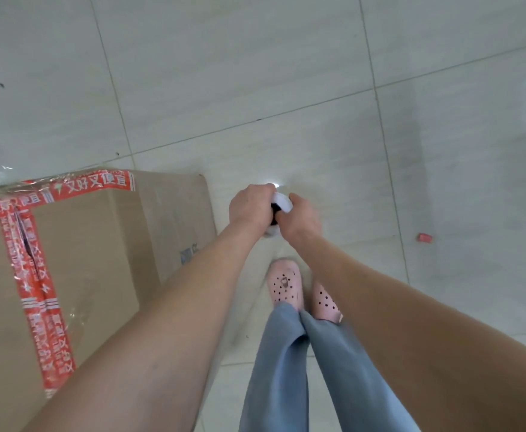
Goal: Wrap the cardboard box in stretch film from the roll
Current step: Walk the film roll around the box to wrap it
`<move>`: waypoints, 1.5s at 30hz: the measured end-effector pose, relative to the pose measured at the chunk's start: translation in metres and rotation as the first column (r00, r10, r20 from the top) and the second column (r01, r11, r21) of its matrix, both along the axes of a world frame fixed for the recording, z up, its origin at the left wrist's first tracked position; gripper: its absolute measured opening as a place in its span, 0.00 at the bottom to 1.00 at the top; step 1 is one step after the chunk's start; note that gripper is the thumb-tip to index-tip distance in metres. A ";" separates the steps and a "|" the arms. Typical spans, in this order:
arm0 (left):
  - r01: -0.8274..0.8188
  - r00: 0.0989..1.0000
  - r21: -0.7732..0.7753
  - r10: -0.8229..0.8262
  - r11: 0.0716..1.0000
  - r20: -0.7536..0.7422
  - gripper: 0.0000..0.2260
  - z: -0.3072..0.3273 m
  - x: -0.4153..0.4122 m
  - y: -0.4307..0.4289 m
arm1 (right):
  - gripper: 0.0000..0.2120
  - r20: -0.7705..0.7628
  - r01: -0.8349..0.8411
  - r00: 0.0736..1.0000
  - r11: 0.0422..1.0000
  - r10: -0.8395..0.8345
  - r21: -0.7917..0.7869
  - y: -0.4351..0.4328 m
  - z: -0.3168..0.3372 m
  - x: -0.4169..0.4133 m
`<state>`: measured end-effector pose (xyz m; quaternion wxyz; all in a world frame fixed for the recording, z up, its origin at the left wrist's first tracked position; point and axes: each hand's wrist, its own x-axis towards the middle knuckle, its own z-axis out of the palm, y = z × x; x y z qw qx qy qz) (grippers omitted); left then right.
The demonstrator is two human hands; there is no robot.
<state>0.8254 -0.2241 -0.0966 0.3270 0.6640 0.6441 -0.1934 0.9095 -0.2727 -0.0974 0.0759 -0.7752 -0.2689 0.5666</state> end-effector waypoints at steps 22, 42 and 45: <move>-0.188 0.979 -0.004 0.187 0.982 -0.083 0.09 -0.005 -0.089 0.081 | 0.23 -0.046 0.036 0.998 0.998 -0.039 -0.046 0.109 0.002 -0.071; -0.546 0.837 0.072 0.546 0.835 0.018 0.08 -0.003 -0.124 0.143 | 0.24 -0.005 -0.218 0.976 0.970 0.220 0.104 0.188 0.008 -0.092; -0.593 0.804 0.025 0.593 0.805 -0.040 0.10 -0.003 -0.140 0.155 | 0.13 -0.064 -0.269 0.961 0.963 0.270 0.023 0.202 0.005 -0.108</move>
